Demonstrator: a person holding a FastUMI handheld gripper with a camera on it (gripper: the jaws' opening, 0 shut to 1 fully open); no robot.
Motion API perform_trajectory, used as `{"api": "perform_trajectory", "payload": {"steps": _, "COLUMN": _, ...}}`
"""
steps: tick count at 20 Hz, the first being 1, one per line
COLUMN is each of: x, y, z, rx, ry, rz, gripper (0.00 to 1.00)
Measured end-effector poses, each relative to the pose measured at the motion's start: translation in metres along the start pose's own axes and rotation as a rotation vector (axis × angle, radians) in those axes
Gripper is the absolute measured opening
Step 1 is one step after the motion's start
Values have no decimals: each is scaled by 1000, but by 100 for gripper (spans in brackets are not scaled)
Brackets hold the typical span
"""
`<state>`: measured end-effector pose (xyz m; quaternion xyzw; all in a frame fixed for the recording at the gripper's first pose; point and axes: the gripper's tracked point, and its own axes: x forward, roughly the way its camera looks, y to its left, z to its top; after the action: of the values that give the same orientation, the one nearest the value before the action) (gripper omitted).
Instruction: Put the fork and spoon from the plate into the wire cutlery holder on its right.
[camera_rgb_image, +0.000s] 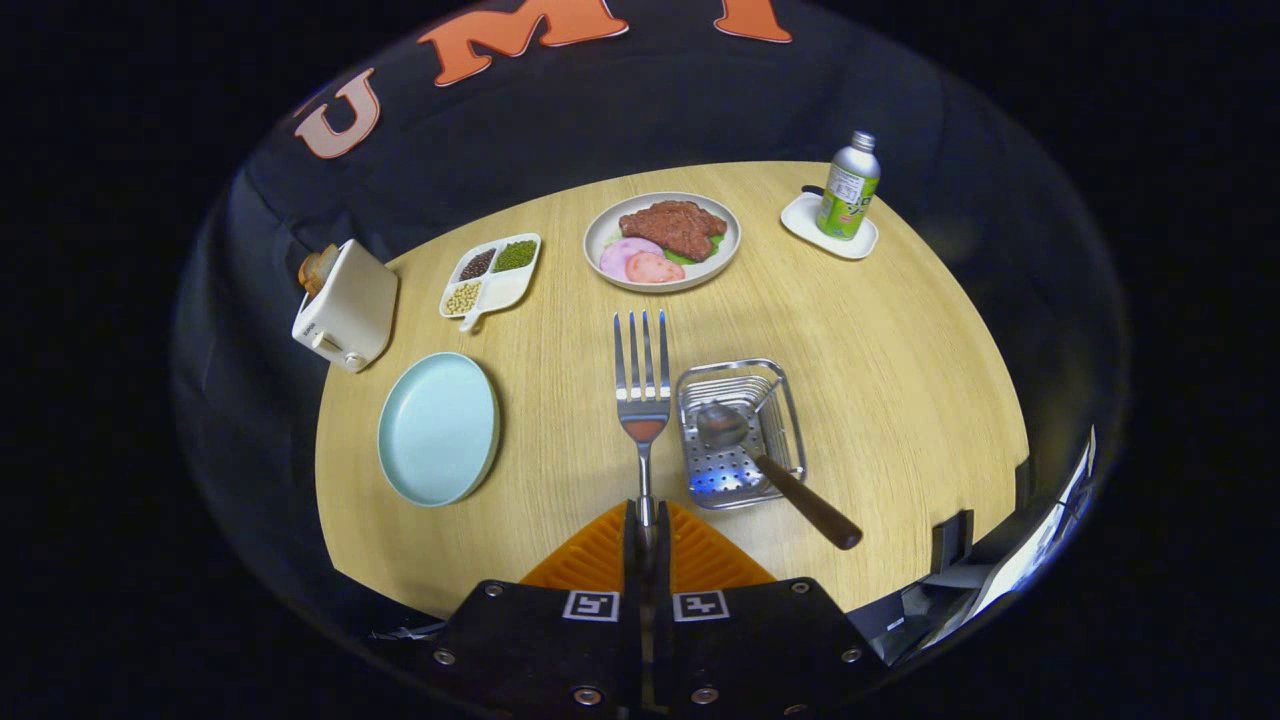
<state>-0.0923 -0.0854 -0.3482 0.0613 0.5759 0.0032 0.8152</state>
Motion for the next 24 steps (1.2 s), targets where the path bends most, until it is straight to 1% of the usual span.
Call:
{"api": "perform_trajectory", "payload": {"steps": 5, "x": 10, "y": -26, "z": -17, "rx": -20, "ry": 65, "rz": -28, "gripper": 5}}
{"api": "perform_trajectory", "payload": {"steps": 10, "x": 18, "y": -39, "z": -19, "rx": -9, "ry": 82, "rz": -35, "gripper": 7}}
{"api": "perform_trajectory", "payload": {"steps": 14, "x": 12, "y": -40, "z": -9, "rx": -6, "ry": 65, "rz": -21, "gripper": 11}}
{"api": "perform_trajectory", "payload": {"steps": 17, "x": 7, "y": -35, "z": 7, "rx": 21, "ry": 10, "rz": 2, "gripper": 14}}
{"api": "perform_trajectory", "payload": {"steps": 18, "x": 3, "y": -31, "z": 16, "rx": 30, "ry": -23, "rz": 17, "gripper": 17}}
{"api": "perform_trajectory", "payload": {"steps": 19, "x": -1, "y": -28, "z": 25, "rx": 31, "ry": -63, "rz": 31, "gripper": 25}}
{"api": "perform_trajectory", "payload": {"steps": 20, "x": -6, "y": -26, "z": 35, "rx": 31, "ry": -106, "rz": 37, "gripper": 30}}
{"api": "perform_trajectory", "payload": {"steps": 21, "x": -12, "y": -26, "z": 45, "rx": 25, "ry": -153, "rz": 40, "gripper": 42}}
{"api": "perform_trajectory", "payload": {"steps": 24, "x": -34, "y": -13, "z": 77, "rx": 26, "ry": -290, "rz": 70, "gripper": 58}}
